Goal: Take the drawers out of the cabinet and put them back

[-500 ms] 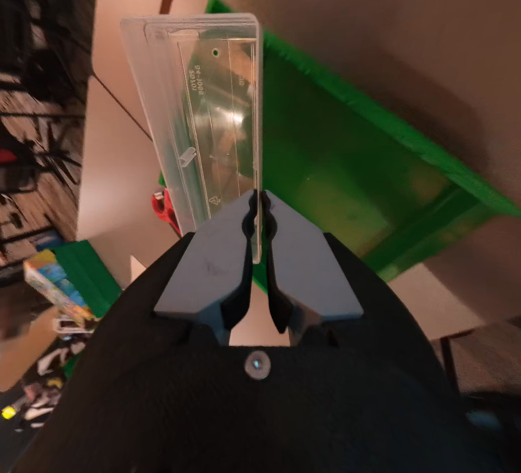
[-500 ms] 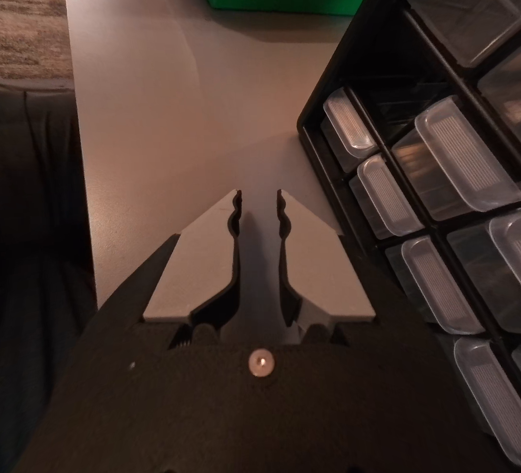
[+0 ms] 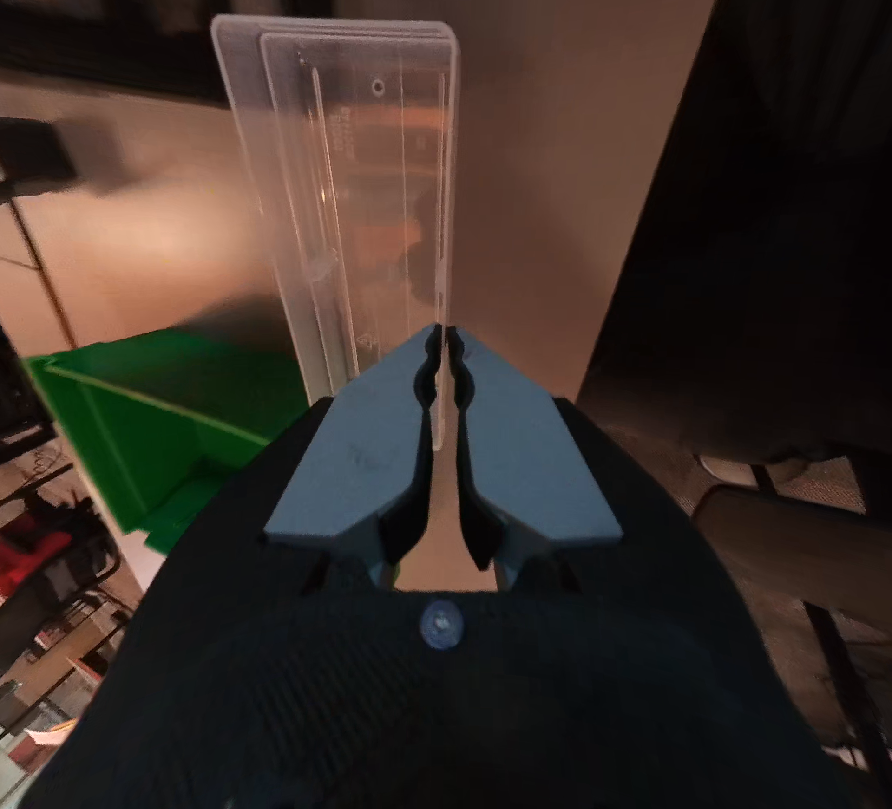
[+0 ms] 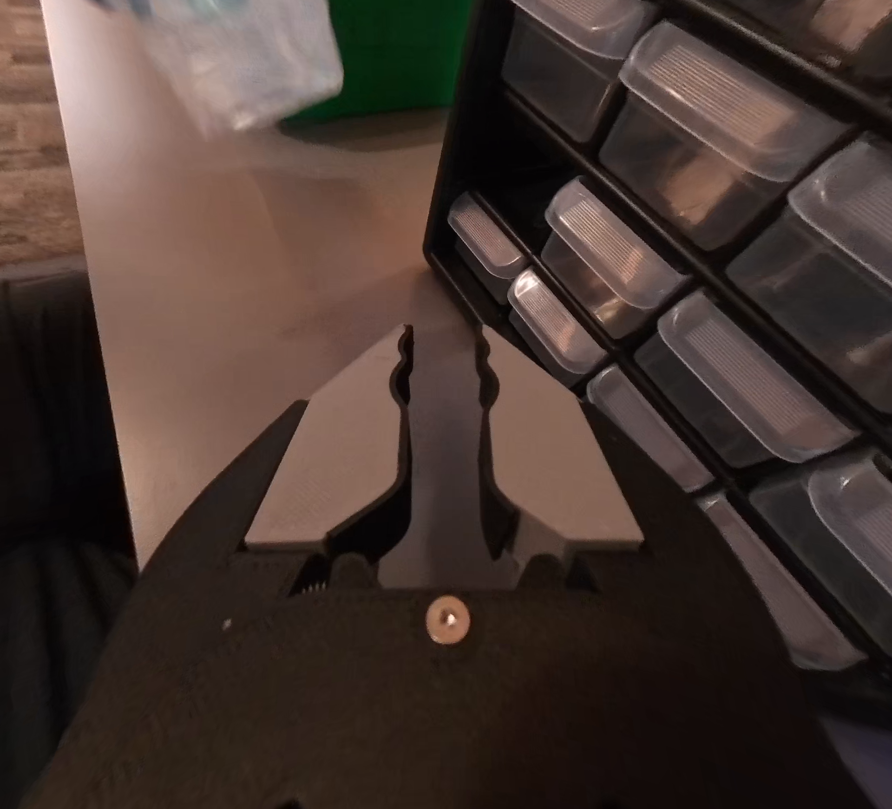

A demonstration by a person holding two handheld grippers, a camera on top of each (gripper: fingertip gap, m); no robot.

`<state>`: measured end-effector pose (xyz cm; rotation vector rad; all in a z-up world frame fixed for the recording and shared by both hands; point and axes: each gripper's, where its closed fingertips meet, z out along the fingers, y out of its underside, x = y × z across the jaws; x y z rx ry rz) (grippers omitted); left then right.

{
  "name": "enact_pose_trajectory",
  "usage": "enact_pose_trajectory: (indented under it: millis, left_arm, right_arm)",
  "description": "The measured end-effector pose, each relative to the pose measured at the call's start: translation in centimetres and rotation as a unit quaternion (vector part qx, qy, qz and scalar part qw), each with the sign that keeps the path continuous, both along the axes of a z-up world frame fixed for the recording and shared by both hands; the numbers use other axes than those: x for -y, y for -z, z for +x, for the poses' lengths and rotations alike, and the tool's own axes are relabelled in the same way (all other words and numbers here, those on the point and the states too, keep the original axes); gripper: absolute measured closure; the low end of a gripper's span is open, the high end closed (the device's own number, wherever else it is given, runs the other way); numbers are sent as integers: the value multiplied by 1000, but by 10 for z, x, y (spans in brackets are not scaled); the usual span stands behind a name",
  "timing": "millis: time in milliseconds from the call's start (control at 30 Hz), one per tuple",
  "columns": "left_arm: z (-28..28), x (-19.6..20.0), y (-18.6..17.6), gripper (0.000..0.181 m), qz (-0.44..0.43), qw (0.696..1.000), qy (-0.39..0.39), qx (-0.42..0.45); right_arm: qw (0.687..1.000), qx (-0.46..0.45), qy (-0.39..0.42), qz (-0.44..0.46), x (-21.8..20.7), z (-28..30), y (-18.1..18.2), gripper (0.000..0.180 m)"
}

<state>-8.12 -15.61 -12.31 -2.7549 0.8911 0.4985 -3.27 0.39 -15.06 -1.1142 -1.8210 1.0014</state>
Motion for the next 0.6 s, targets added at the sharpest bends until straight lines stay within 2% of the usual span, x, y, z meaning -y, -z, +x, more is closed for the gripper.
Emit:
enact_pose_trajectory:
  millis: [100, 267, 433, 600]
  left_arm:
    - [17, -6, 34, 180, -31, 999, -11, 29]
    - [46, -37, 63, 180, 5, 995, -11, 95]
    - [54, -57, 72, 170, 77, 989, -29, 120]
    - [68, -58, 59, 162, 155, 975, -24, 160]
  right_arm:
    - [1000, 2, 6, 9, -1, -1, 1, 159]
    - [1000, 6, 17, 18, -5, -2, 4, 160]
    - [1000, 15, 22, 7, -8, -2, 6, 161]
    - [999, 24, 29, 25, -11, -1, 10, 167]
